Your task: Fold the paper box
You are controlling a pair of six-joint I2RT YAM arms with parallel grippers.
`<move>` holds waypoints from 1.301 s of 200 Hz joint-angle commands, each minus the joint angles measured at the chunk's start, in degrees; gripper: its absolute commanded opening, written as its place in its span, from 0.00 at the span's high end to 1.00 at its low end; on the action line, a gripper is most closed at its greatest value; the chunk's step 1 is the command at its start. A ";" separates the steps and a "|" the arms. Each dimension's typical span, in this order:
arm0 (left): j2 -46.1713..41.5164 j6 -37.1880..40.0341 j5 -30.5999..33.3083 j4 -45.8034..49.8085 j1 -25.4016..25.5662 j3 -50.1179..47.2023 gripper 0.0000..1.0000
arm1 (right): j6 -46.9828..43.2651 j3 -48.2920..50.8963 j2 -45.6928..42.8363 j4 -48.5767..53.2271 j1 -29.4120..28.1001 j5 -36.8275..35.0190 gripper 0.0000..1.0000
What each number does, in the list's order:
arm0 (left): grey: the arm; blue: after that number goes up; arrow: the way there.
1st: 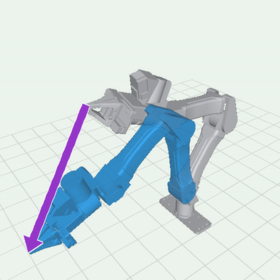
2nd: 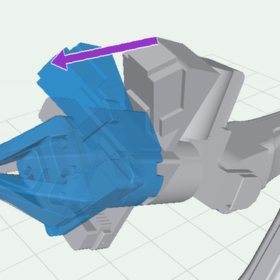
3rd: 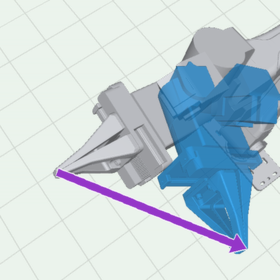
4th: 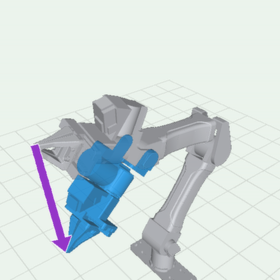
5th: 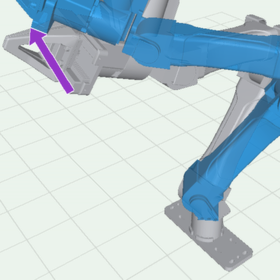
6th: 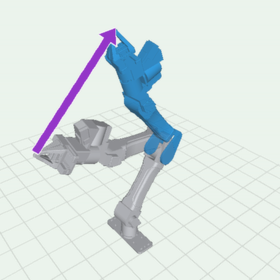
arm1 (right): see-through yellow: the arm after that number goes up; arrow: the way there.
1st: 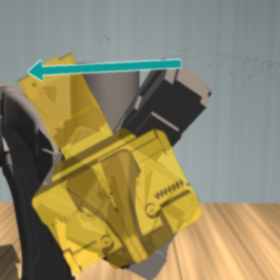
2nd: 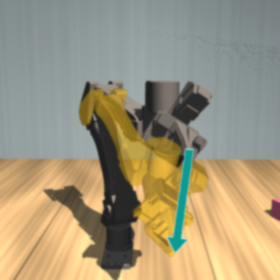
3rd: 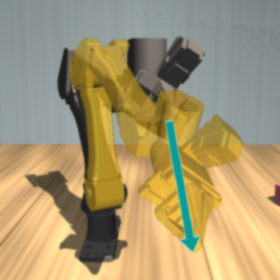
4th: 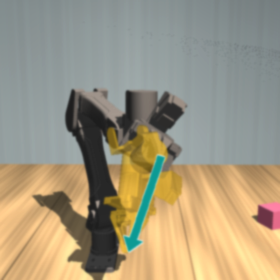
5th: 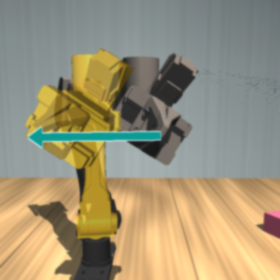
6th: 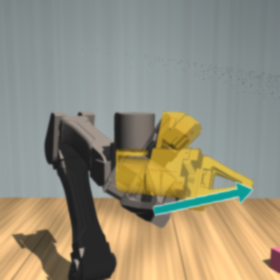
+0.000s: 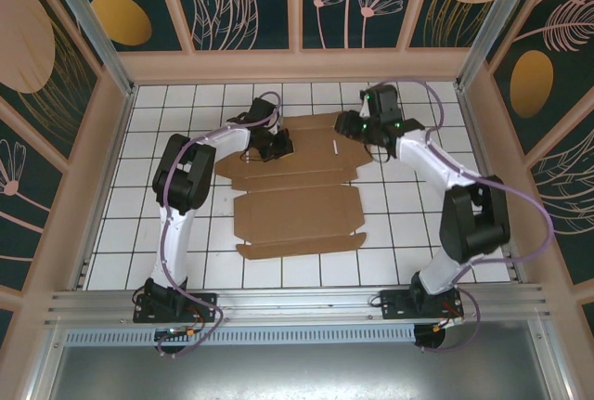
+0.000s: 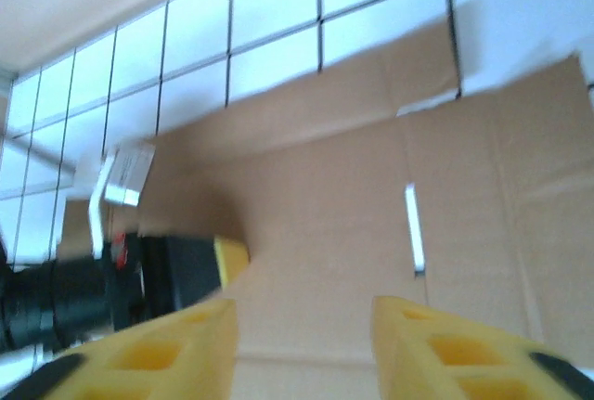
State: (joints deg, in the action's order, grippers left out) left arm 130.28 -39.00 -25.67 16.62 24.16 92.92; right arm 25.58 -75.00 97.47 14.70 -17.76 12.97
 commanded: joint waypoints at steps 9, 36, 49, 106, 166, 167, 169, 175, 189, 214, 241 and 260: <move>4.18 1.51 1.64 3.59 -0.26 0.85 1.00 | -4.23 -12.14 11.77 3.98 3.64 -0.94 0.39; 4.22 1.29 1.24 3.33 -0.23 0.59 1.00 | -6.85 -24.86 23.67 9.37 5.21 -1.12 0.34; 3.92 1.03 1.40 3.16 -0.26 0.19 1.00 | -6.78 -29.78 28.73 11.07 5.90 0.62 0.34; 3.05 -0.55 0.91 1.49 -0.34 -2.13 1.00 | -7.43 -41.81 40.20 14.29 6.46 6.37 0.36; 2.74 -0.77 1.21 1.15 -0.33 -2.37 1.00 | -7.12 -46.00 45.85 15.39 6.38 9.38 0.44; 2.72 -0.79 1.31 1.14 -0.34 -2.43 1.00 | -7.12 -45.97 45.87 15.42 6.40 9.41 0.44; 2.57 -0.74 1.39 1.13 -0.34 -2.47 1.00 | -7.13 -45.90 45.88 15.35 6.42 9.37 0.45; 2.49 -0.79 1.62 1.04 -0.35 -2.77 1.00 | -7.21 -45.49 45.79 15.16 6.36 9.35 0.48; 2.35 -1.02 1.87 0.78 -0.40 -3.08 1.00 | -7.43 -44.43 45.36 14.83 6.27 9.03 0.56; 2.46 -1.16 1.96 0.65 -0.41 -2.93 1.00 | -8.43 -44.67 45.26 15.39 5.63 7.10 0.67; 2.44 -1.42 1.94 0.61 -0.43 -2.86 1.00 | -10.03 -47.32 45.29 17.50 4.23 3.63 0.73; 2.26 -1.51 1.96 0.60 -0.43 -2.84 1.00 | -12.07 -49.71 45.08 19.63 2.44 -1.79 0.74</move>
State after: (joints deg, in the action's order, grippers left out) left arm 130.87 -39.75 -27.51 13.50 23.88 92.25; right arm 16.58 -120.81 142.34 30.30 -12.40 17.39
